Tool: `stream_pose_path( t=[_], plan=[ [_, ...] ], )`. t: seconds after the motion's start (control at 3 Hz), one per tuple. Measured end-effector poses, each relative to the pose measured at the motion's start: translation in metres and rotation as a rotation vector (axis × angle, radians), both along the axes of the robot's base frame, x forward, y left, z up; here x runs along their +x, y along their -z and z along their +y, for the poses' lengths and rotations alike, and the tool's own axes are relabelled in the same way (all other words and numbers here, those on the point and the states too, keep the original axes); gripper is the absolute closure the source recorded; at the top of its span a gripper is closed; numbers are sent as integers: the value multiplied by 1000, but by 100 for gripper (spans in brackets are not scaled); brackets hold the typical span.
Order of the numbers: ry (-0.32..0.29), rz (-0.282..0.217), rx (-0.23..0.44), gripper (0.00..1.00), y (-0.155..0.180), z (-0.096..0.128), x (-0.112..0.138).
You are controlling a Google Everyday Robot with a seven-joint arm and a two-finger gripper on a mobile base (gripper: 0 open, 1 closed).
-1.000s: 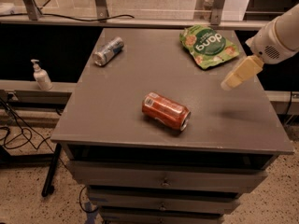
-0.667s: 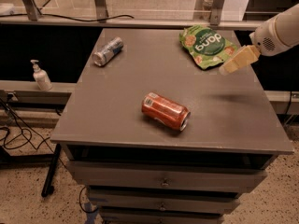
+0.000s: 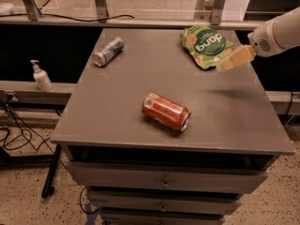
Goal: Pick green rice chip bag
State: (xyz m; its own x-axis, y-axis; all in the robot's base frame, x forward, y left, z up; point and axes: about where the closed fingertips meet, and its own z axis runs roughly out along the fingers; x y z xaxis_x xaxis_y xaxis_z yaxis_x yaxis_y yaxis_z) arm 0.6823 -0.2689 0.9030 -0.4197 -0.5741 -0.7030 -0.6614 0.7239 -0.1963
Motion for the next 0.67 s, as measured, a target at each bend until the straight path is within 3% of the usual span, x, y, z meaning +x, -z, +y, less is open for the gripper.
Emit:
stream_pose_path(
  t=[0.67],
  plan=[
    [108, -106, 221, 0, 18, -9, 73]
  ],
)
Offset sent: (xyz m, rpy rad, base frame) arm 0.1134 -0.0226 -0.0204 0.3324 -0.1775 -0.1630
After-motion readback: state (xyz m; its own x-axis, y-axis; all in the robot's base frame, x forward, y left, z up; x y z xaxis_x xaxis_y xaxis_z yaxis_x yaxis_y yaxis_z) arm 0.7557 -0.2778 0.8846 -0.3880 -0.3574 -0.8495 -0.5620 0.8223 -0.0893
